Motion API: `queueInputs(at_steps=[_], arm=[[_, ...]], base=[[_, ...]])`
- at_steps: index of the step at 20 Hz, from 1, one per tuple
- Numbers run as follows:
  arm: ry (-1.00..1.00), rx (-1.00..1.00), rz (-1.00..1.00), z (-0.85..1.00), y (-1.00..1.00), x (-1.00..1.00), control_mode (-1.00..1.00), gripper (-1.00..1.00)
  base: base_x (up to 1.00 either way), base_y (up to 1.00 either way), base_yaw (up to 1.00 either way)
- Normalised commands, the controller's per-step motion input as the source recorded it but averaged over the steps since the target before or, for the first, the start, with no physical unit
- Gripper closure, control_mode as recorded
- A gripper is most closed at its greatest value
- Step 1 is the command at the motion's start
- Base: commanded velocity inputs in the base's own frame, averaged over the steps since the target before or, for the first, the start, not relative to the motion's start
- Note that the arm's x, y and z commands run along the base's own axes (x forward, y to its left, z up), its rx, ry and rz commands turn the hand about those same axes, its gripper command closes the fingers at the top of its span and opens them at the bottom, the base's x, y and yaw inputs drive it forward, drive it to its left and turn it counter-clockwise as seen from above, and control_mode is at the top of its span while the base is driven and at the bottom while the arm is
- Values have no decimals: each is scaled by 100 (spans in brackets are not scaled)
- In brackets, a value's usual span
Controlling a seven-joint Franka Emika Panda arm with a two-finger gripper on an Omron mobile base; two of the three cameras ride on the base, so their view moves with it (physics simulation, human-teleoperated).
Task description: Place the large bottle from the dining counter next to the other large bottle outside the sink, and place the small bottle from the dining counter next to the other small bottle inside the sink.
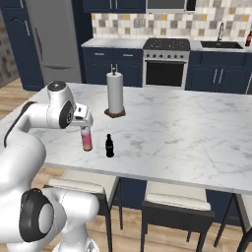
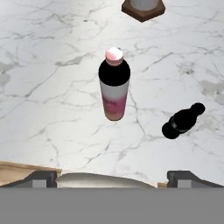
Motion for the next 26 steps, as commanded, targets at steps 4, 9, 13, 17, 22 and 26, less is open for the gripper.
queueInputs(at_steps=[4,9,13,17,22,26], arm=[[-2,0,0,-15,3,14,-100,-100],[-4,0,0,-9,0,12,-100,-100],[-6,-2,0,-1,0,6,-100,-100],[-5,-1,-1,-3,0,8,-100,-100],[-3,0,0,-7,0,9,-100,-100],[0,0,0,-13,0,17,-100,-100]], base=[[0,0,0],[0,0,0],[0,0,0],[0,0,0],[0,0,0],[0,0,0]])
